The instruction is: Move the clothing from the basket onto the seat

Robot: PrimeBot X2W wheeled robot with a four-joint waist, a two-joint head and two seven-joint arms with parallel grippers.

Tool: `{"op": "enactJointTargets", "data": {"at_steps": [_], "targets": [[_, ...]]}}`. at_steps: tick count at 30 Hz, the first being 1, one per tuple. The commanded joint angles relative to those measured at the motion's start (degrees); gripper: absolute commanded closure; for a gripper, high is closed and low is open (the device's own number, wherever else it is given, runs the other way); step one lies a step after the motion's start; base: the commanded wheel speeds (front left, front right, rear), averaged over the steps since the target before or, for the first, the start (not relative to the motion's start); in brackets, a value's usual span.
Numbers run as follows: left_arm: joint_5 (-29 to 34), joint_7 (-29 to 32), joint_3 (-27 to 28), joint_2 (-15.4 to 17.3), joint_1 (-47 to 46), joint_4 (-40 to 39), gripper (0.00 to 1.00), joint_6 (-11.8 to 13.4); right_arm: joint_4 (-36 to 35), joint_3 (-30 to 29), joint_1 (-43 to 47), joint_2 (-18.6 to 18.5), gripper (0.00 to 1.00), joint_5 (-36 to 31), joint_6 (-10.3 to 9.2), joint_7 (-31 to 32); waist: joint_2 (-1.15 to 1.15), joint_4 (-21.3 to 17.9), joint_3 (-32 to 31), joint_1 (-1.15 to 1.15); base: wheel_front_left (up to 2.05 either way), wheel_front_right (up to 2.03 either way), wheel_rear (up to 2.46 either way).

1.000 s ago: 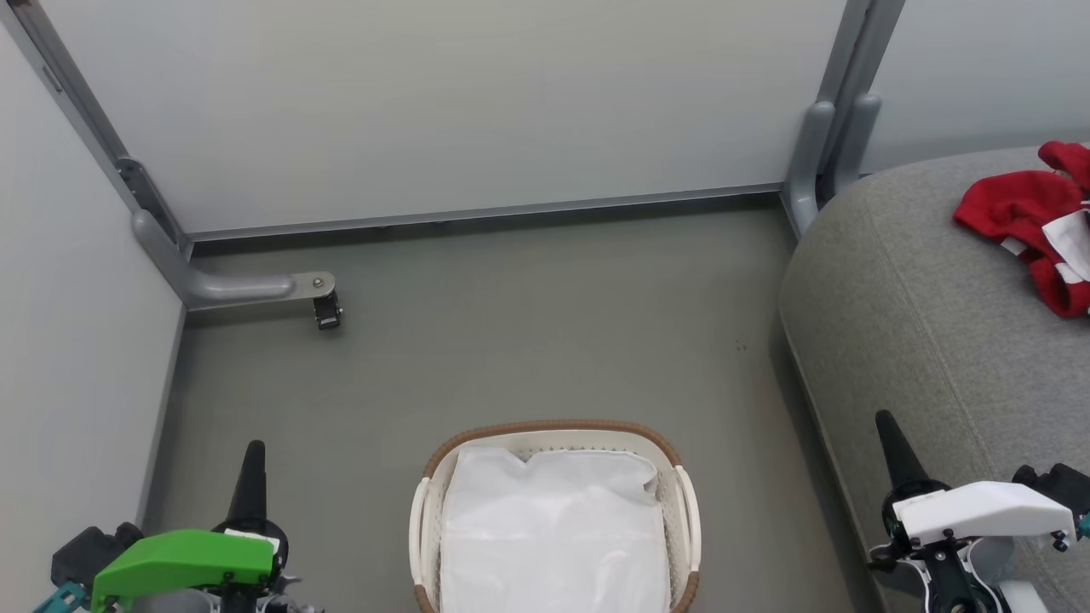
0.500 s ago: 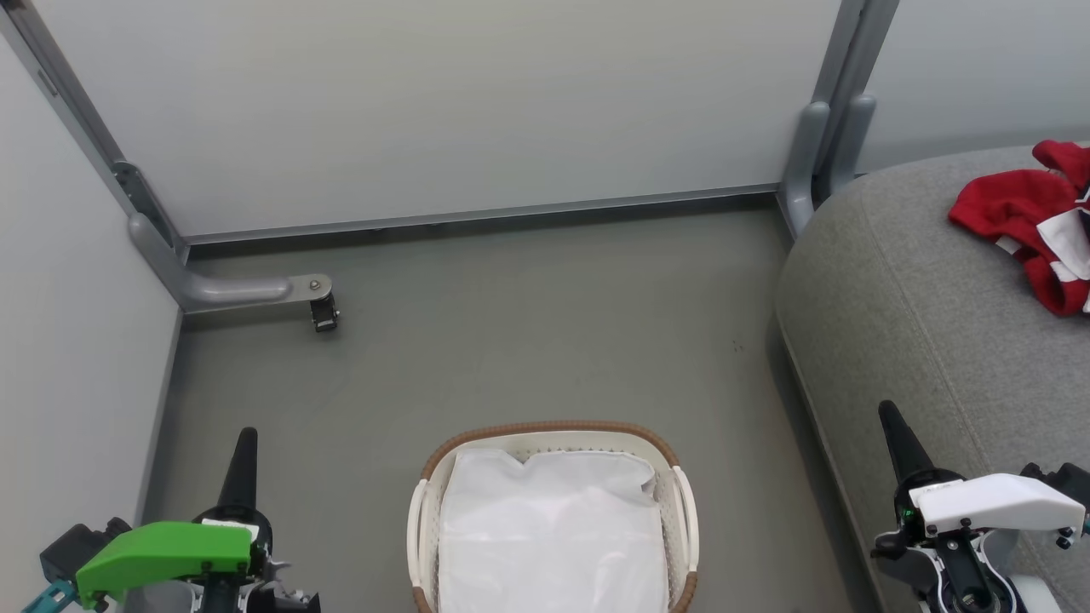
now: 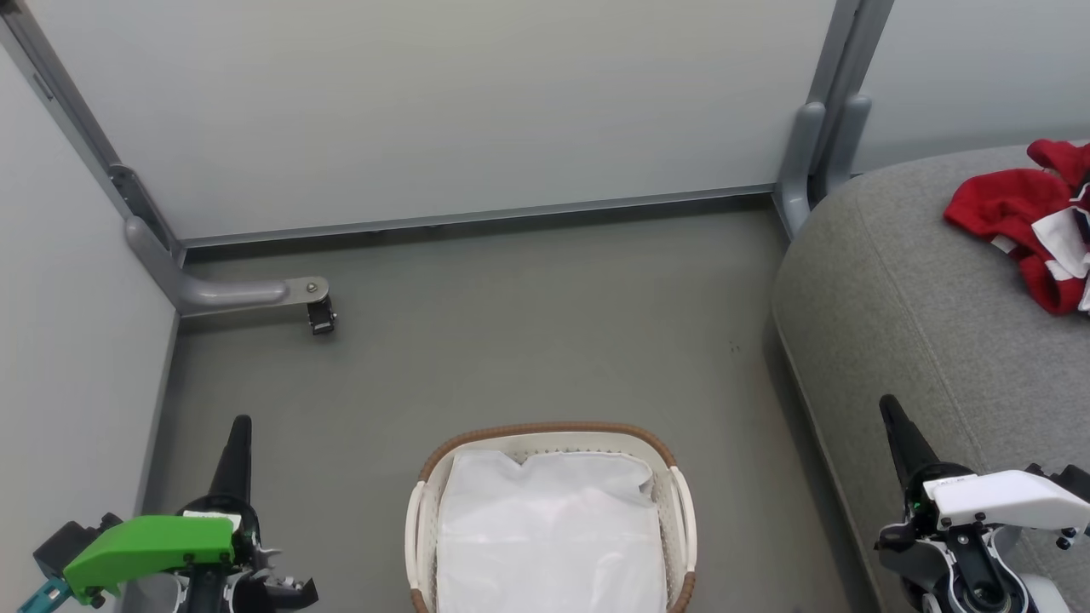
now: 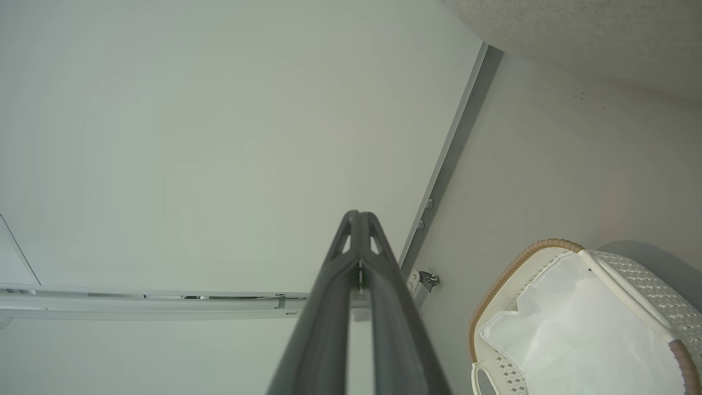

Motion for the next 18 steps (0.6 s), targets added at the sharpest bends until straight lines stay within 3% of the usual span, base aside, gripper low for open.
{"op": "enactJointTargets", "data": {"at_steps": [1,18], "targets": [[-1.3,0.4,0.5,0.1,-1.3,-0.1,1.0,-0.5,-0.5,-0.4,-0.8,-0.4,1.0,1.3,-0.01,0.4,0.0,0.0,0.0,0.0,0.0,0.0,0.0],[-7.1,2.3,2.1,-0.3,-2.2,0.1,1.0,-1.3,-0.8,-1.0,-1.1,-0.4,1.0,8.2,-0.02,2.1,0.0,-0.4,-0.2,0.0,0.0,0.0,0.0]]}}
